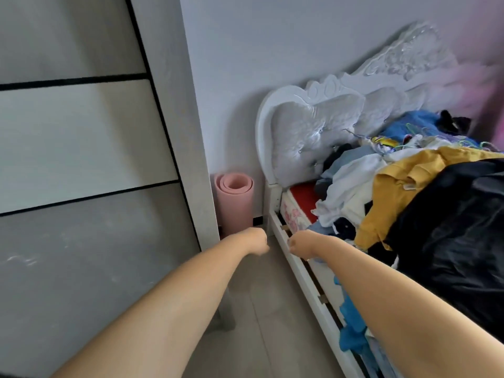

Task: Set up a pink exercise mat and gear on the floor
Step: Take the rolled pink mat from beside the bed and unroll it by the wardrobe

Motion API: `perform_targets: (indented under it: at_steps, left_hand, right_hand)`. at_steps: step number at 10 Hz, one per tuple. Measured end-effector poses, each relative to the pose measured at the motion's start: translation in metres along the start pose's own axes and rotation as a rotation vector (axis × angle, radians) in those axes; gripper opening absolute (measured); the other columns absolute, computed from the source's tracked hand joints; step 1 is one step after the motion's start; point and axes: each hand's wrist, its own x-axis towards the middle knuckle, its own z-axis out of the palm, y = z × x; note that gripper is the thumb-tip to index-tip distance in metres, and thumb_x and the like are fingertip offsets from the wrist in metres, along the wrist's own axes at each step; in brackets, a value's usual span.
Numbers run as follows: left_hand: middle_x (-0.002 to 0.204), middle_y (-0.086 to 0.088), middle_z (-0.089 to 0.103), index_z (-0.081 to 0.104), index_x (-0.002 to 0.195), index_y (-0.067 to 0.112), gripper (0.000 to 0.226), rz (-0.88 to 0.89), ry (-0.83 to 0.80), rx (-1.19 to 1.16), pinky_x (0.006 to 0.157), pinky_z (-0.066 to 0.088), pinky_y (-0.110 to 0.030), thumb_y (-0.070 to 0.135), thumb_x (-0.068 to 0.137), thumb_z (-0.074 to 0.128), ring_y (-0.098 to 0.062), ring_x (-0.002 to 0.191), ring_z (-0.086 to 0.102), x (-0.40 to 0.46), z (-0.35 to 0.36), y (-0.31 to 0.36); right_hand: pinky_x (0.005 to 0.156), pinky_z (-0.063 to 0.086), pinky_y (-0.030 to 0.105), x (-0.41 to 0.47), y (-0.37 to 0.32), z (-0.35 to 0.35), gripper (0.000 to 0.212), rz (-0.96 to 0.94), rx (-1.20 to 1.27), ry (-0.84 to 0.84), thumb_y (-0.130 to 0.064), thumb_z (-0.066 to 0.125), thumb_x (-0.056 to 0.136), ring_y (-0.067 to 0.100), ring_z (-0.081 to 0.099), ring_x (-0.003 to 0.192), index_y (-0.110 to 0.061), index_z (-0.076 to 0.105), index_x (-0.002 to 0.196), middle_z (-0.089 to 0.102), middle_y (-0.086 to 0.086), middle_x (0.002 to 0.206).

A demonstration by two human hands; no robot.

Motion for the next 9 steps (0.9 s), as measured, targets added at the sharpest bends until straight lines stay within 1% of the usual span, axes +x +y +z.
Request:
perform_targets:
  at_steps: [1,2,3,4,5,6,7,8,9]
  left_hand:
    - [0.092,-0.017,0.059,0.065,0.105,-0.003,0.034,-0.032,-0.032,-0.023,0.07,0.043,-0.034,0.02,0.09,0.046,-0.03,0.084,0.058,0.041,-0.01,-0.001]
    - [0.105,-0.019,0.065,0.065,0.107,-0.002,0.034,-0.076,-0.024,-0.063,0.078,0.048,-0.036,0.02,0.089,0.047,-0.034,0.098,0.063,0.095,-0.033,-0.004]
    - [0.099,-0.021,0.062,0.064,0.108,-0.003,0.035,-0.167,0.002,-0.133,0.074,0.045,-0.033,0.02,0.09,0.047,-0.034,0.091,0.061,0.139,-0.048,-0.014]
    - [0.098,-0.019,0.063,0.064,0.109,-0.004,0.036,-0.224,-0.022,-0.209,0.076,0.047,-0.032,0.018,0.089,0.043,-0.032,0.086,0.06,0.18,-0.059,-0.014]
    - [0.12,-0.022,0.063,0.063,0.113,-0.006,0.038,-0.25,-0.024,-0.238,0.089,0.048,-0.038,0.017,0.089,0.043,-0.038,0.108,0.06,0.212,-0.064,-0.018]
    - [0.124,-0.025,0.06,0.059,0.116,-0.01,0.038,-0.295,-0.073,-0.236,0.093,0.047,-0.039,0.014,0.092,0.043,-0.039,0.114,0.058,0.237,-0.076,-0.026]
    - [0.132,-0.023,0.056,0.055,0.125,-0.008,0.039,-0.356,-0.089,-0.253,0.099,0.044,-0.037,0.012,0.095,0.042,-0.037,0.121,0.054,0.273,-0.091,-0.049]
    - [0.135,-0.021,0.054,0.053,0.128,-0.005,0.039,-0.398,-0.103,-0.269,0.101,0.043,-0.036,0.011,0.095,0.041,-0.035,0.123,0.053,0.311,-0.098,-0.076]
    - [0.132,-0.017,0.057,0.055,0.126,-0.002,0.038,-0.421,-0.139,-0.283,0.098,0.045,-0.035,0.011,0.095,0.04,-0.033,0.12,0.056,0.352,-0.102,-0.109]
  right_hand:
    - [0.069,0.043,0.023,0.037,0.019,-0.009,0.035,0.022,0.073,-0.005,-0.015,0.046,0.096,0.02,0.053,0.1,-0.001,0.058,0.127,0.058,0.017,0.13]
    - [0.094,0.044,0.035,0.1,0.038,-0.044,0.037,0.005,0.028,-0.041,-0.015,0.041,0.099,0.032,0.055,0.12,0.001,0.058,0.127,0.057,0.017,0.131]
    - [0.099,0.042,0.037,0.14,0.049,-0.069,0.041,-0.035,0.025,-0.033,-0.026,0.04,0.098,0.032,0.053,0.122,-0.004,0.056,0.13,0.057,0.016,0.133]
    - [0.1,0.043,0.036,0.185,0.063,-0.101,0.041,-0.126,0.022,-0.037,-0.022,0.039,0.1,0.031,0.054,0.12,-0.001,0.055,0.131,0.056,0.016,0.135]
    - [0.081,0.046,0.027,0.22,0.074,-0.12,0.036,-0.083,0.046,-0.078,-0.019,0.046,0.096,0.027,0.059,0.105,-0.005,0.06,0.126,0.061,0.014,0.128]
    - [0.095,0.045,0.033,0.264,0.076,-0.132,0.034,-0.146,0.06,-0.147,-0.016,0.039,0.1,0.03,0.055,0.116,0.0,0.061,0.121,0.057,0.016,0.131]
    - [0.088,0.043,0.032,0.308,0.067,-0.141,0.036,-0.171,0.121,-0.145,-0.017,0.032,0.1,0.025,0.056,0.098,-0.002,0.062,0.086,0.062,0.018,0.114]
    - [0.09,0.044,0.032,0.355,0.053,-0.147,0.037,-0.184,0.1,-0.179,-0.018,0.034,0.099,0.029,0.059,0.101,0.002,0.065,0.103,0.064,0.02,0.118]
    - [0.095,0.043,0.032,0.402,0.039,-0.155,0.038,-0.222,0.04,-0.213,-0.02,0.036,0.099,0.027,0.058,0.105,0.001,0.063,0.117,0.062,0.018,0.123]
